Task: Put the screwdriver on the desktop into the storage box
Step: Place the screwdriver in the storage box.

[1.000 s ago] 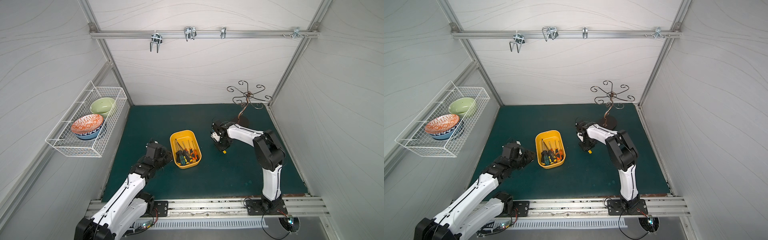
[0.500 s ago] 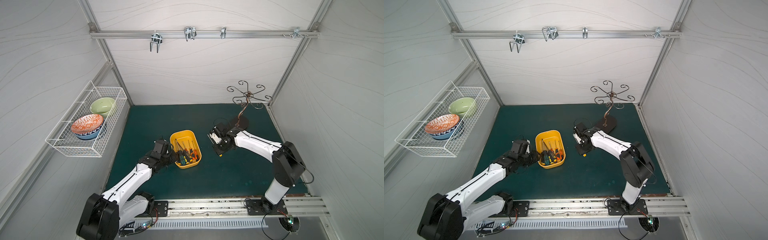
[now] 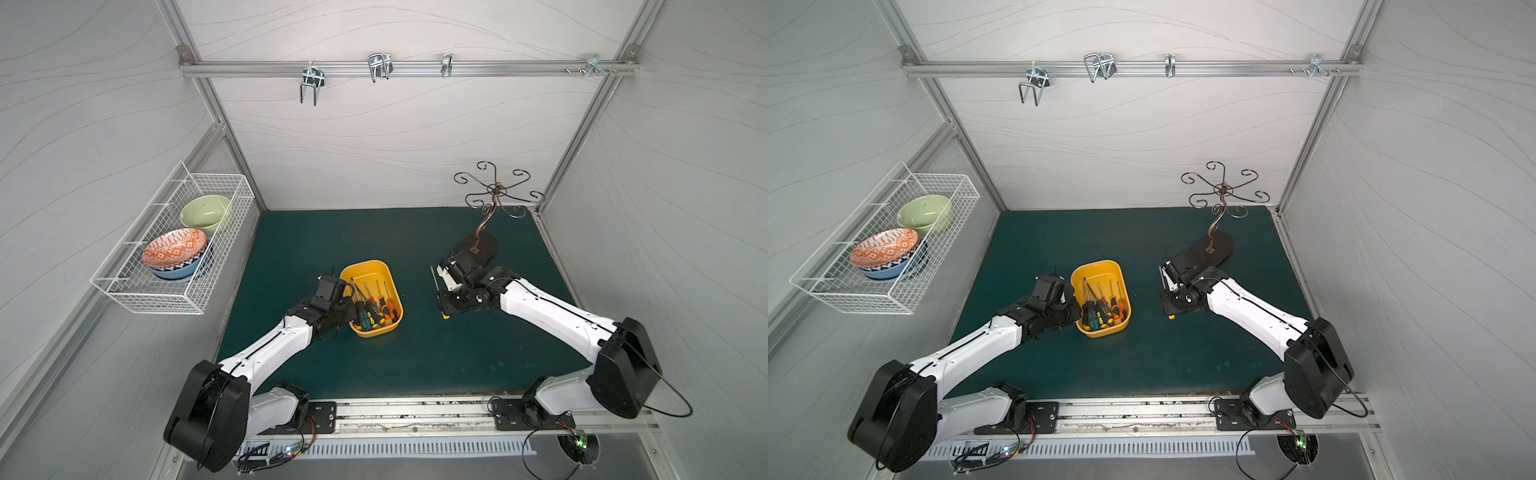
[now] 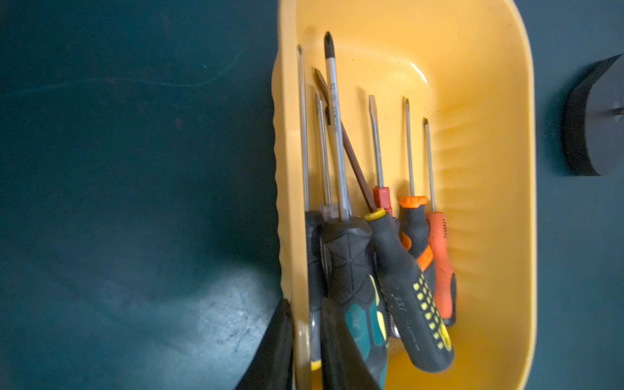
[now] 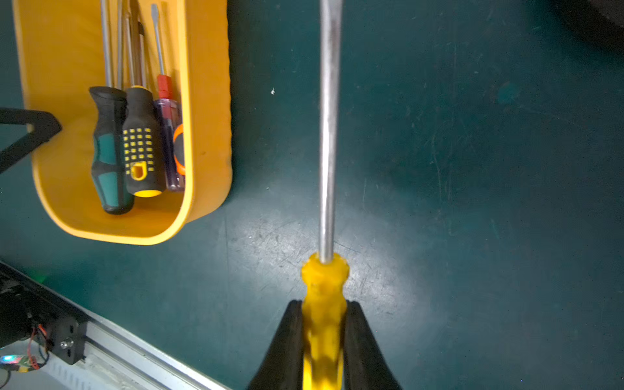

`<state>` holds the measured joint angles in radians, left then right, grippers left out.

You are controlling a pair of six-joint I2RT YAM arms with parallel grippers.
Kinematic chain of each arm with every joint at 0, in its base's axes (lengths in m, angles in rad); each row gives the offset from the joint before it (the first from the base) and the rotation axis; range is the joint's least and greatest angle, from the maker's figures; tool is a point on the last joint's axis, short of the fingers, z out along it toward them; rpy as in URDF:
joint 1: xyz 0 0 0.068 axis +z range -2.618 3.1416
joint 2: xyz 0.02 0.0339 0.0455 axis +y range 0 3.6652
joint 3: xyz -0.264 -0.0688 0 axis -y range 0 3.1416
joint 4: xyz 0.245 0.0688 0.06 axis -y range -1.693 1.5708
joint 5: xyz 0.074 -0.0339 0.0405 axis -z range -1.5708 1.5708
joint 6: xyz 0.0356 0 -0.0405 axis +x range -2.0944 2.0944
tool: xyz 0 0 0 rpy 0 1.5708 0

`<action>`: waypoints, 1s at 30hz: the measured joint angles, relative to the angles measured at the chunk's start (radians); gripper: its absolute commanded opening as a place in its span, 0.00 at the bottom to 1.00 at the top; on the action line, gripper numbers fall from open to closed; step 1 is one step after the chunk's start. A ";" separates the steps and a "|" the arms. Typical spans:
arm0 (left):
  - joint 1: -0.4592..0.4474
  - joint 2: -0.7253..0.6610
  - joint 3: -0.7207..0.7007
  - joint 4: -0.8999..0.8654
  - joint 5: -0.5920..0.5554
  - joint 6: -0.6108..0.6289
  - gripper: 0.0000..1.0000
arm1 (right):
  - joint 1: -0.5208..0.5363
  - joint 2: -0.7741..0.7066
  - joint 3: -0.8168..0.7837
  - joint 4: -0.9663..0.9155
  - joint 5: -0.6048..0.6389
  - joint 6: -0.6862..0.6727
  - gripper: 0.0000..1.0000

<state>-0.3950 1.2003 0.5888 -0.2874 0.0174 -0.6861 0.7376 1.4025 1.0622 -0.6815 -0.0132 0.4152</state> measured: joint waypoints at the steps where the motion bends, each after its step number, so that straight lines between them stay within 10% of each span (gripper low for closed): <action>1: -0.006 0.008 0.003 0.005 -0.006 0.002 0.09 | 0.000 -0.010 -0.002 0.000 -0.001 0.007 0.00; 8: -0.089 0.061 0.036 0.041 -0.040 -0.005 0.07 | 0.003 -0.044 -0.002 -0.008 -0.024 0.045 0.00; 17: -0.149 0.078 0.042 0.101 -0.050 -0.082 0.37 | 0.143 0.013 0.078 0.002 -0.050 0.139 0.00; 30: -0.077 -0.396 -0.008 -0.075 -0.378 -0.164 0.46 | 0.227 0.472 0.389 0.144 -0.217 0.261 0.00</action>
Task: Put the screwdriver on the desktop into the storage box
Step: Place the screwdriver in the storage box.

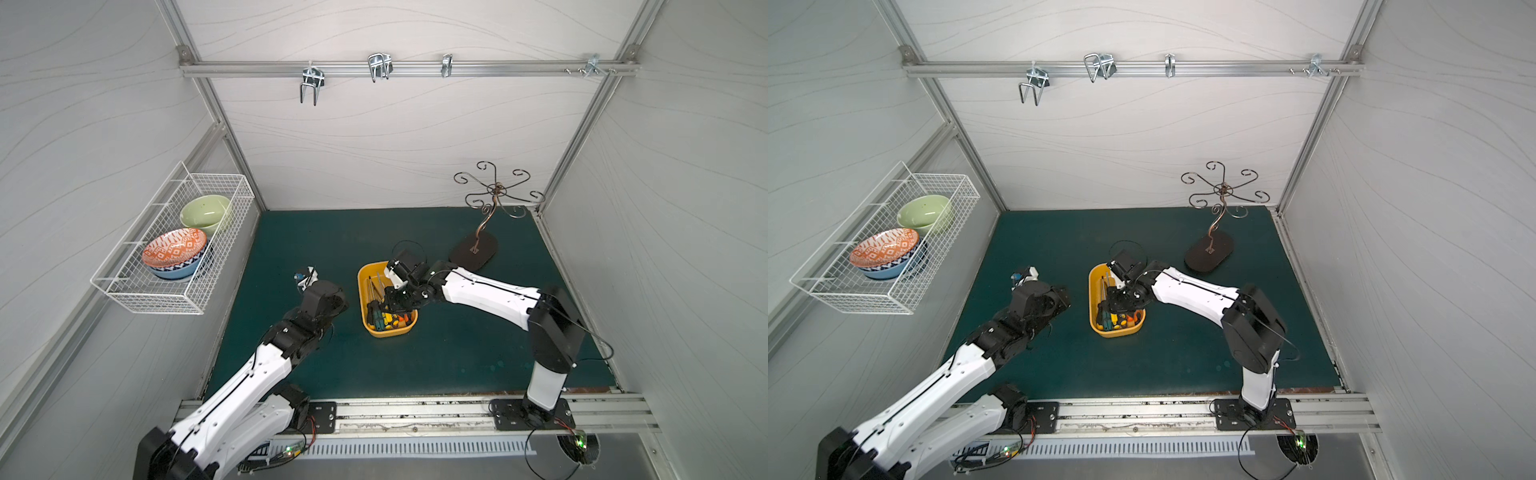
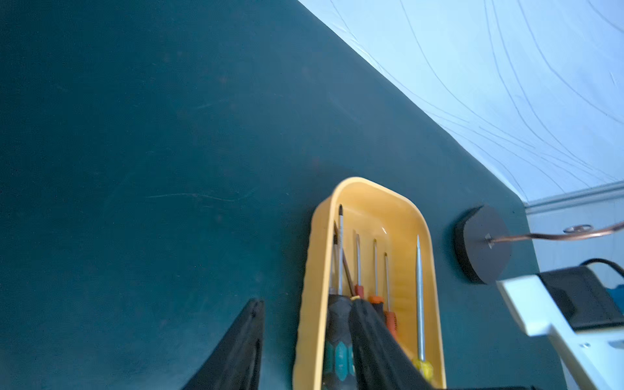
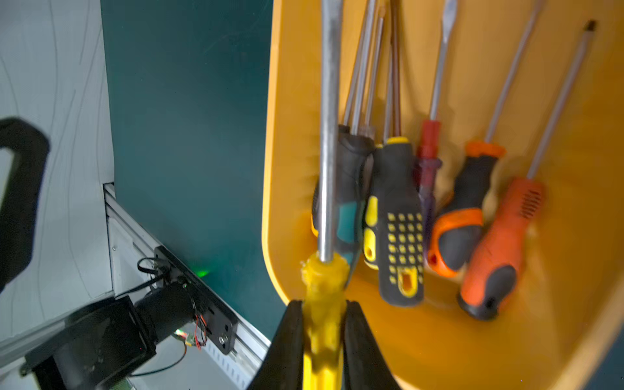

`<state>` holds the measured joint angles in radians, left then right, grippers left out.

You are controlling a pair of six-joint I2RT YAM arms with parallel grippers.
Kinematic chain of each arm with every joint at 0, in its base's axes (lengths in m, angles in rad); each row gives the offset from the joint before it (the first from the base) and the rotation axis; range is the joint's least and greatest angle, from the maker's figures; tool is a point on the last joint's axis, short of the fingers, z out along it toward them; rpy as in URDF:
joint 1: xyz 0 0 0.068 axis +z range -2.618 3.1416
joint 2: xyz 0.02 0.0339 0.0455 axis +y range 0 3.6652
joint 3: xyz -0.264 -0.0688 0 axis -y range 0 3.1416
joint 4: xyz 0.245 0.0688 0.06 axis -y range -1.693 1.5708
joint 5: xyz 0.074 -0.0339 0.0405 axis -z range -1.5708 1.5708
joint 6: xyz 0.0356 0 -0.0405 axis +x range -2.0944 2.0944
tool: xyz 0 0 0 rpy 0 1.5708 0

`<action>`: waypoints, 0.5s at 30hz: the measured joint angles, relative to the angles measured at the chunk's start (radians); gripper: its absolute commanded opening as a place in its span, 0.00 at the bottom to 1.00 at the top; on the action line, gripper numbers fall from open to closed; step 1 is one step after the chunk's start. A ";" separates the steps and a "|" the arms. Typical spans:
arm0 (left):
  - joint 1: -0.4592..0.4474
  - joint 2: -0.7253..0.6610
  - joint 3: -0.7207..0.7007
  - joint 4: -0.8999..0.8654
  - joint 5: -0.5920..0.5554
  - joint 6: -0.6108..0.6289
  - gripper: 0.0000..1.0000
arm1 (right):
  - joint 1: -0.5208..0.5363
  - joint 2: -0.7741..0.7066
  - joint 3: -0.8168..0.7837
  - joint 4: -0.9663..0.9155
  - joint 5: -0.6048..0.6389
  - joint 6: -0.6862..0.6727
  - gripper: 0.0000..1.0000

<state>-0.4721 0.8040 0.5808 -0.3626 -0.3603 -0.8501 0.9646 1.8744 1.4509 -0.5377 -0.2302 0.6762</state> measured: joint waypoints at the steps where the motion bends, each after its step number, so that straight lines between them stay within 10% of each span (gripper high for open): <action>1: 0.009 -0.019 -0.009 -0.019 -0.010 -0.003 0.46 | 0.003 0.029 0.021 0.006 -0.010 0.008 0.00; 9: 0.036 -0.060 -0.045 -0.126 -0.035 -0.023 0.46 | 0.024 0.130 0.071 0.029 -0.045 0.064 0.43; 15: 0.056 -0.061 -0.044 -0.146 -0.045 -0.012 0.46 | 0.030 0.105 0.066 0.023 0.013 0.048 0.57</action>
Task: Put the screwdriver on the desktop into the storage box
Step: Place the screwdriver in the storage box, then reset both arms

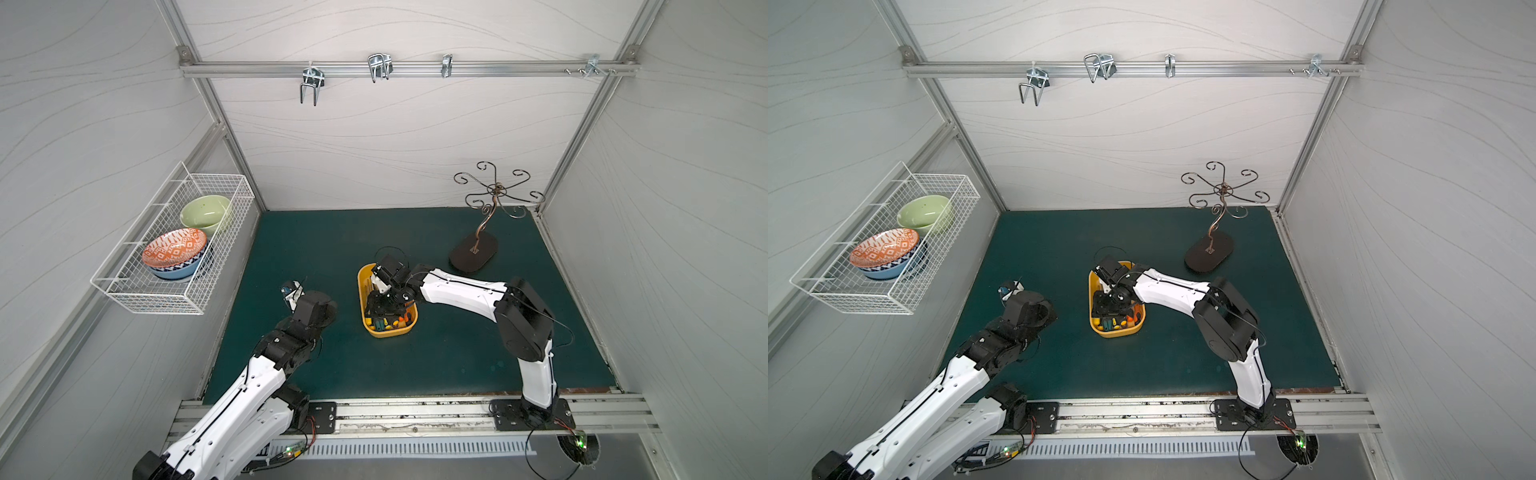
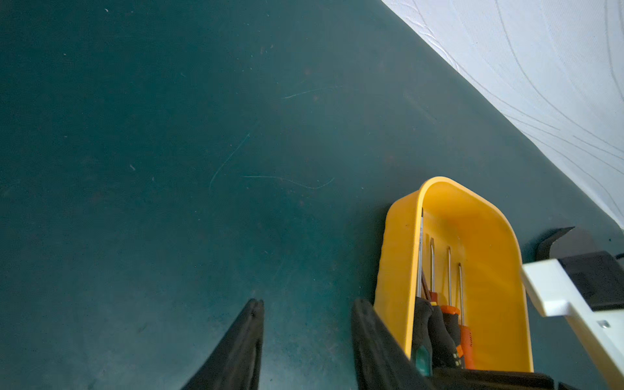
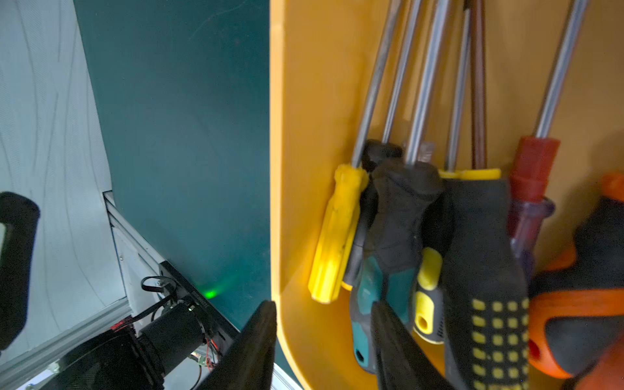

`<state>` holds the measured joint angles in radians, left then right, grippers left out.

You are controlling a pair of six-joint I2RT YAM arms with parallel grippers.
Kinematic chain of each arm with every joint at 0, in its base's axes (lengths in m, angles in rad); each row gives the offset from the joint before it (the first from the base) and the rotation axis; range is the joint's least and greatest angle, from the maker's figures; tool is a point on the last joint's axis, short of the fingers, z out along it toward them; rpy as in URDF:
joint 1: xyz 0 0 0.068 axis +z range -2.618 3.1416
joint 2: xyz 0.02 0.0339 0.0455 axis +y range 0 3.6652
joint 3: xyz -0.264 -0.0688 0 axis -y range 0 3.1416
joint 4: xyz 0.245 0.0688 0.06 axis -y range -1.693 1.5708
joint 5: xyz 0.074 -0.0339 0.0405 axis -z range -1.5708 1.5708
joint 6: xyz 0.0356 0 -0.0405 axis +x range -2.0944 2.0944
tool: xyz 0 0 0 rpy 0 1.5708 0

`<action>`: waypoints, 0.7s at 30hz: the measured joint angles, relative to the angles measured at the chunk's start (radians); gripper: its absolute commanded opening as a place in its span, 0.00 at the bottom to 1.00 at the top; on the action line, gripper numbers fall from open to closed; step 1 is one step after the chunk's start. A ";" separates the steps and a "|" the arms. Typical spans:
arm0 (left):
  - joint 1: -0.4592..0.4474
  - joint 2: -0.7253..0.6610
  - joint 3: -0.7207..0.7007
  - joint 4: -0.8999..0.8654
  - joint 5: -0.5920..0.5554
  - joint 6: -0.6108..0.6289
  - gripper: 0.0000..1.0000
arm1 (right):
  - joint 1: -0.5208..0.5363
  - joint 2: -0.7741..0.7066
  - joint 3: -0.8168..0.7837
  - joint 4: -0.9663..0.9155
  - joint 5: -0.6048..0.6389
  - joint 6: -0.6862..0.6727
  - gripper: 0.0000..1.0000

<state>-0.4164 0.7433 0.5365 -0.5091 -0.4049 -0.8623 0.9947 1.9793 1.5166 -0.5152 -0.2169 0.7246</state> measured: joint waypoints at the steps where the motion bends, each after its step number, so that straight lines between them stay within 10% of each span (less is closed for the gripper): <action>1: 0.005 0.000 0.001 -0.001 -0.002 0.008 0.46 | 0.000 -0.028 -0.015 -0.002 0.033 -0.010 0.59; 9: 0.027 0.023 0.029 0.063 -0.056 0.150 0.58 | -0.139 -0.659 -0.364 0.074 0.349 -0.116 0.61; 12: 0.031 0.045 0.020 0.174 -0.090 0.256 0.68 | -0.303 -0.897 -0.537 0.113 0.492 -0.140 0.96; 14: 0.033 0.064 0.001 0.271 -0.126 0.342 0.77 | -0.401 -1.008 -0.648 0.119 0.577 -0.170 0.99; 21: 0.156 0.160 -0.068 0.561 -0.174 0.573 0.89 | -0.900 -0.996 -0.849 0.211 0.587 -0.286 0.99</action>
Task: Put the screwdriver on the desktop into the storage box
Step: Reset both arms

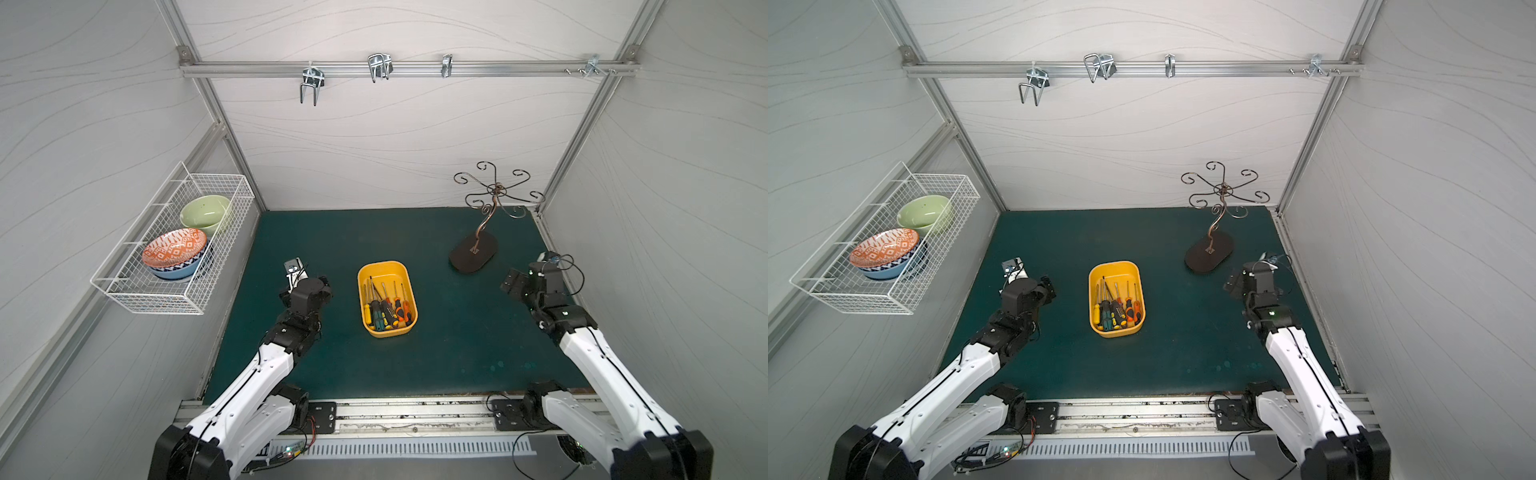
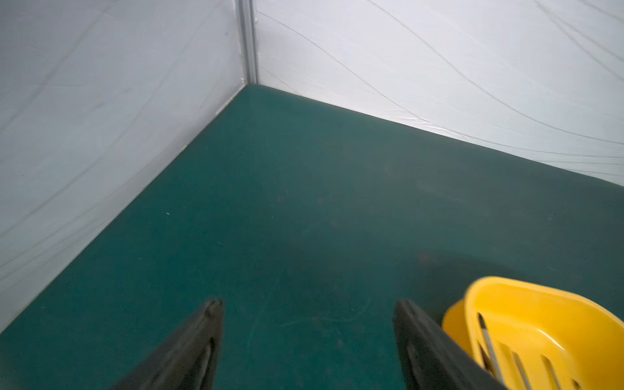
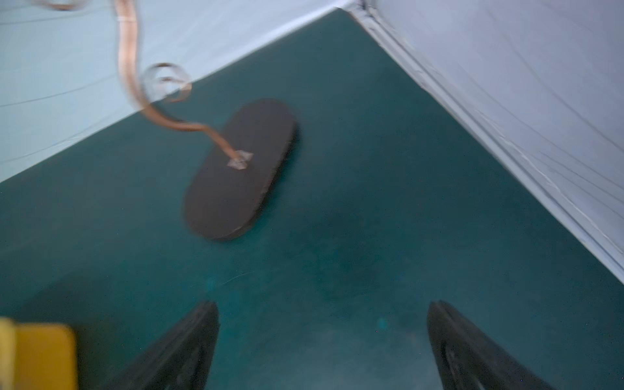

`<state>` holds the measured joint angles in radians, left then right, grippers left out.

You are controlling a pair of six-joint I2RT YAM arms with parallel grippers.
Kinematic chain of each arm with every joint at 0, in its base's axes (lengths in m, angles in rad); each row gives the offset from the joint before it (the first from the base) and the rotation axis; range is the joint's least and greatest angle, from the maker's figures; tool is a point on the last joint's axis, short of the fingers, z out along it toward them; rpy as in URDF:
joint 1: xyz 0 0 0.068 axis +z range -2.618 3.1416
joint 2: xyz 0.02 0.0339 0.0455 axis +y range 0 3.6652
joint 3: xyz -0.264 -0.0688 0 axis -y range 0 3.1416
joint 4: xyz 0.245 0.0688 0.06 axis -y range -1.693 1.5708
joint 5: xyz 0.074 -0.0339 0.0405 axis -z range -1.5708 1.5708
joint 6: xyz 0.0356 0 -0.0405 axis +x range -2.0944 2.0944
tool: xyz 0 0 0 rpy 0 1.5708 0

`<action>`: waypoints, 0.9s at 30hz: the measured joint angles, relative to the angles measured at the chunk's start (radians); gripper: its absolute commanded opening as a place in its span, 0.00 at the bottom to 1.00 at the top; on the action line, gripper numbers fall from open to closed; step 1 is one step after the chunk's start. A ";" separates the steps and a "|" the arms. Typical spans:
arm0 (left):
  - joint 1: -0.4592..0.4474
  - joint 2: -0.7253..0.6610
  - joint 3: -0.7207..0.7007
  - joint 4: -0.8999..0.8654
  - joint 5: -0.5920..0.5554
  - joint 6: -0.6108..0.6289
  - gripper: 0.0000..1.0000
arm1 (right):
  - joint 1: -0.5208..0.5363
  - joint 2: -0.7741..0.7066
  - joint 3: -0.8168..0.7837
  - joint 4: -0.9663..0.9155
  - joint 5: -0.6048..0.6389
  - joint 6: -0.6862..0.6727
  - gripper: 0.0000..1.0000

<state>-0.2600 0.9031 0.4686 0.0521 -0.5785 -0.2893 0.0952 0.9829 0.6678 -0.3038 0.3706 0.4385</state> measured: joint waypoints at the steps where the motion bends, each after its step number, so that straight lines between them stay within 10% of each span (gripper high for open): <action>1: 0.026 0.014 -0.008 0.033 0.007 0.022 0.90 | -0.044 0.040 -0.016 0.057 -0.015 -0.026 0.99; 15: 0.145 0.377 -0.050 0.390 0.111 0.204 0.93 | 0.017 0.568 -0.299 1.001 -0.117 -0.341 0.99; 27: 0.241 0.647 -0.077 0.705 0.285 0.257 1.00 | -0.006 0.587 -0.275 1.118 -0.155 -0.368 0.99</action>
<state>-0.0189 1.5497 0.3920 0.7567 -0.2932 -0.0322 0.0895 1.5696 0.3927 0.8146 0.2157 0.0704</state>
